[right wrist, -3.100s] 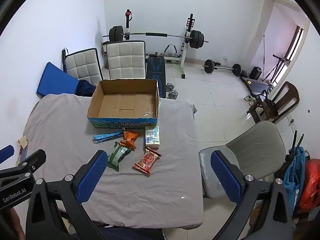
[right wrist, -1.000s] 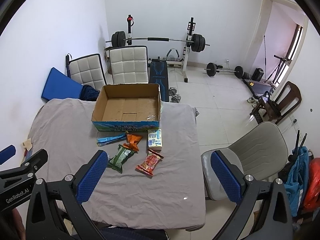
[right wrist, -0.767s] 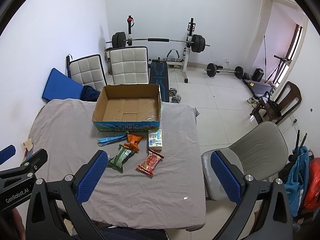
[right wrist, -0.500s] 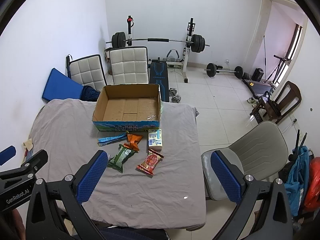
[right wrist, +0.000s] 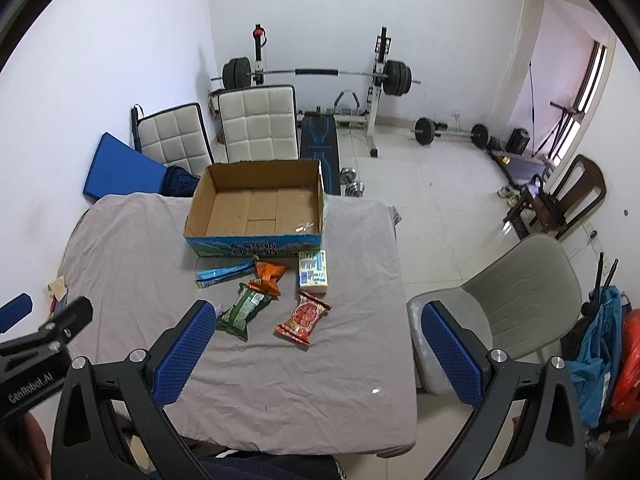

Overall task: Organize soft objects
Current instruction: 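Grasp the green snack bag with the left tool while the right grasps the red-orange bag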

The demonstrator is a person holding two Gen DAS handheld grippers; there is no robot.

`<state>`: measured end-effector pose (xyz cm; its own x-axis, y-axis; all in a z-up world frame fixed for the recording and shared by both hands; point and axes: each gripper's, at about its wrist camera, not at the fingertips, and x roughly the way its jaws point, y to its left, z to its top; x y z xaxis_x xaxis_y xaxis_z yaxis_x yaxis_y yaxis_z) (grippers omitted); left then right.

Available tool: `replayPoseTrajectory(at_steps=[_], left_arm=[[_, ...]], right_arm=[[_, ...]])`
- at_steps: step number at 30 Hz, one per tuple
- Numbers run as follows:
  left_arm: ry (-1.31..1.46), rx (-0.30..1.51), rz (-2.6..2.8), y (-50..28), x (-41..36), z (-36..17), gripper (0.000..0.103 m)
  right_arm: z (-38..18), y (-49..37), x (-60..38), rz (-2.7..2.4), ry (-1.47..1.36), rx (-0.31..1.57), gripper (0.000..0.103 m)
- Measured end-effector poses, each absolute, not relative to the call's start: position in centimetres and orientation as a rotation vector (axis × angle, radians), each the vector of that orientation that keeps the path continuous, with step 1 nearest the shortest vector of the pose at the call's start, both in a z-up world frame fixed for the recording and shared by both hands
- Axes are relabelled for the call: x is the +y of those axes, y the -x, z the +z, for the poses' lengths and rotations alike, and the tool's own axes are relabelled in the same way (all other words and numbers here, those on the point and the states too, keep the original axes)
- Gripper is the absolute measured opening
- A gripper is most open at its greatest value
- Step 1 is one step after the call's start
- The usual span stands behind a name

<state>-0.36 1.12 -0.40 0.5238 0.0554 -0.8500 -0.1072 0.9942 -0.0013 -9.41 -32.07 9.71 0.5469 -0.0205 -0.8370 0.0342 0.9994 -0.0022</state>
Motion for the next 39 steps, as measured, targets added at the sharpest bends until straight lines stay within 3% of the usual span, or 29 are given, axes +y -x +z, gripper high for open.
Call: replayPoseTrajectory(at_steps=[6,18,23,27,33,37,39], left_arm=[[0.078,1.151,0.117,-4.9,2.7,-7.7,0.103],[0.079,1.499,-0.050,-15.3,-0.7,-28.0,0.100],[0.038,1.618,-0.086,-17.7,-2.1,-34.9,0.096],[0.022,1.651,-0.102,-18.4,-2.9,-37.8,0.089],[-0.025,1.646,-0.153,-18.5,-5.0,-39.0,0.089],[-0.050,1.657,-0.189,-18.0,-6.5,-39.5,0.077],[-0.026,1.672,-0.189,-17.6,-7.0,-40.2,0.060]], right_arm=[[2.3,4.1,-33.5,-0.045,-0.075,1.158,0.103],[-23.0,-6.9,-33.0,-0.031,-0.225,1.589,0.103],[-30.2,-9.0,-32.9,-0.071,-0.261,1.681,0.103],[-34.3,-9.7,-33.1,-0.108,-0.293,1.728,0.103],[-37.9,-9.9,-33.6,-0.136,-0.345,1.757,0.097],[-40.1,-9.2,-33.6,-0.144,-0.335,1.772,0.084],[-40.5,-9.3,-33.6,-0.141,-0.319,1.776,0.077]])
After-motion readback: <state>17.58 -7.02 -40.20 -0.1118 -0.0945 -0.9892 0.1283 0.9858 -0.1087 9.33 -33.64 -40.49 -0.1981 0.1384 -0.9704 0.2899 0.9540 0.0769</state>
